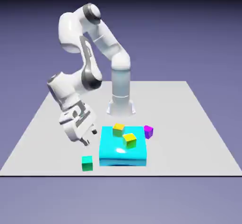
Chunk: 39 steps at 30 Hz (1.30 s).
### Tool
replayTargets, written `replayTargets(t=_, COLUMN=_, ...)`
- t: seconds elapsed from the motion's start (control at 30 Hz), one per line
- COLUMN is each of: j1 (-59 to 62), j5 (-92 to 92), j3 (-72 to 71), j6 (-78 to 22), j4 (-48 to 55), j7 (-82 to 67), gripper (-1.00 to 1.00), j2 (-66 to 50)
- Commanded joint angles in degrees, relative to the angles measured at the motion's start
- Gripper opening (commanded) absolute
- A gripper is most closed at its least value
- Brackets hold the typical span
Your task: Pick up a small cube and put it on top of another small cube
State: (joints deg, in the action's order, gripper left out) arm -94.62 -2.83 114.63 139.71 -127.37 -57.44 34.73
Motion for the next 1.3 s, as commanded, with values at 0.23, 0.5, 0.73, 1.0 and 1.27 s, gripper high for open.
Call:
replayTargets(t=0.23, j1=-13.6, j5=-0.4, j3=16.6, j6=-5.0, j4=4.9, j7=-14.5, gripper=0.00, j2=0.3)
replayTargets(t=0.5, j1=-23.0, j5=-3.8, j3=26.9, j6=0.0, j4=6.2, j7=-18.5, gripper=0.00, j2=6.6)
replayTargets(t=0.73, j1=-18.3, j5=-0.1, j3=21.9, j6=-6.6, j4=7.2, j7=-20.5, gripper=-1.00, j2=0.6)
replayTargets(t=1.0, j1=-3.3, j5=-6.3, j3=5.3, j6=-5.2, j4=1.4, j7=-7.5, gripper=-1.00, j2=6.8)
replayTargets(t=1.27, j1=11.2, j5=-17.7, j3=-7.7, j6=-5.6, j4=-8.9, j7=12.2, gripper=-1.00, j2=13.1)
